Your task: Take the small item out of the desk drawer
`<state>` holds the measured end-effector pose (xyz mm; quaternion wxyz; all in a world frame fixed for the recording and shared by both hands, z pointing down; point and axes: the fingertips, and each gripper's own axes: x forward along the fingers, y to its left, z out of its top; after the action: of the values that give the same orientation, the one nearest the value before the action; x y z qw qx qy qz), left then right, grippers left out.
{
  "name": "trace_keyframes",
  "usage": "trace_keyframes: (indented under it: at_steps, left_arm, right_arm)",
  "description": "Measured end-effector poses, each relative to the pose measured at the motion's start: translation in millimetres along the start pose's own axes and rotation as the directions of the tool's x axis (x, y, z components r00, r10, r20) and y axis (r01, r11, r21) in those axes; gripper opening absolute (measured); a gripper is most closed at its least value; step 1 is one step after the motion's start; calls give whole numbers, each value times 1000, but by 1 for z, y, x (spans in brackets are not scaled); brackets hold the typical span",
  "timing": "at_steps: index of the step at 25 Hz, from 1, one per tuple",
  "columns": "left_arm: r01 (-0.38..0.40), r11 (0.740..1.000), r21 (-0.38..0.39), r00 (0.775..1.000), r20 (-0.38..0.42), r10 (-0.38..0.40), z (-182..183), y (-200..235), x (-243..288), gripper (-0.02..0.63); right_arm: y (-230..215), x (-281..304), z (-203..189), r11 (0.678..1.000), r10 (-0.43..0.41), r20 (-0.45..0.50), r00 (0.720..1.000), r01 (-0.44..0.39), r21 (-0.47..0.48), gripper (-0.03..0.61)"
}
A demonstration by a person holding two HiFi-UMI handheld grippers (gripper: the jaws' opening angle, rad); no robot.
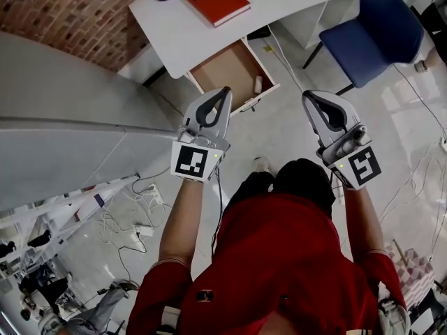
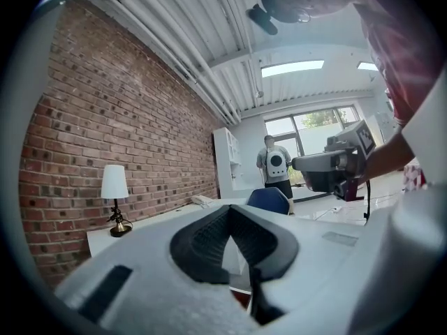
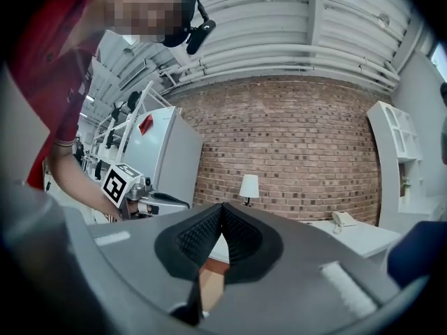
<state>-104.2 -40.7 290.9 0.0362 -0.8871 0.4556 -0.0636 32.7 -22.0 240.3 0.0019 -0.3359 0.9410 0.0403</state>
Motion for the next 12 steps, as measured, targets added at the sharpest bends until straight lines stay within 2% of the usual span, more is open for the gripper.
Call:
trace_keyframes:
  at_steps: [12]
  left_arm:
    - [44, 999, -8, 994, -102, -45, -68, 31, 77, 5]
  right_arm:
    - [-56, 46, -55, 1000, -7, -40, 999, 7, 4, 11]
